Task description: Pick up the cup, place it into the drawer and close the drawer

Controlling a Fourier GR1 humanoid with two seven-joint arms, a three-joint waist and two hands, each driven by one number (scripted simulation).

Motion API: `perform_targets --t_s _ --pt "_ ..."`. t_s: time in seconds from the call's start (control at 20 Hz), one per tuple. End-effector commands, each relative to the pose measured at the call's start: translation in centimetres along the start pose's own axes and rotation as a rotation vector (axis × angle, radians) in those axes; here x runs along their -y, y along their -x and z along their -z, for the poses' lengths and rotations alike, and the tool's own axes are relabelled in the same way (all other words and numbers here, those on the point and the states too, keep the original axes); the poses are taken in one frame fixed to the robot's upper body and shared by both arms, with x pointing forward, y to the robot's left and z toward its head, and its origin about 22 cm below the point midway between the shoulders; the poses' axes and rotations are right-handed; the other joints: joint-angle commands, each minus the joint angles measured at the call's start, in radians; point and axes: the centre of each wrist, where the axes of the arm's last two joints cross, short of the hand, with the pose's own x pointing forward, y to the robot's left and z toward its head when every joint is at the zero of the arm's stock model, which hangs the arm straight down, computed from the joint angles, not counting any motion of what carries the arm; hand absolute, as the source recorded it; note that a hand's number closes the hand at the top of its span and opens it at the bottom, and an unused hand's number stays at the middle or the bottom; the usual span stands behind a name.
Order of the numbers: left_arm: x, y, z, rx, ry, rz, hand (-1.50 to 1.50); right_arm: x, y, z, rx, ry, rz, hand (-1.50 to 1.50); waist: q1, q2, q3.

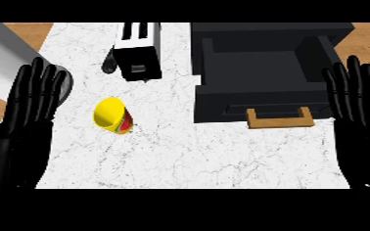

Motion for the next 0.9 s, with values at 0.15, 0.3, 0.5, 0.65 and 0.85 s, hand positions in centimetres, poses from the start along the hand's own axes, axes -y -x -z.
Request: perform_targets --t_s 0.15,0.3,0.5,0.65,0.85 --pt "-0.4 1.5 0.3 0.045 0.334 -0.206 -1.5 1.3 -0.2 0.9 0.001 0.045 -0.038 -1.5 0.027 0.013 0.008" --pt "0.0 2.8 -0.3 -0.097 0.42 -0.394 -1.5 1.2 0.4 -0.2 -0.078 -0.069 -0.114 -1.5 0.022 0.016 0.007" --pt "-1.6 4.9 0.5 -0.15 0.428 -0.465 -1.5 1.1 1.9 -1.2 -0.109 -0.076 -0.089 -1.5 0.026 0.013 0.009" --pt "-6.3 4.8 0.2 -0.165 0.44 -0.462 -1.5 1.0 1.1 0.4 -0.079 -0.047 -0.107 -1.5 0.034 0.011 0.009" --pt "-6.1 7.5 1.6 -0.221 0.408 -0.468 -1.5 2.5 2.1 0.7 -0.086 -0.079 -0.118 -1.5 0.031 0.011 0.009"
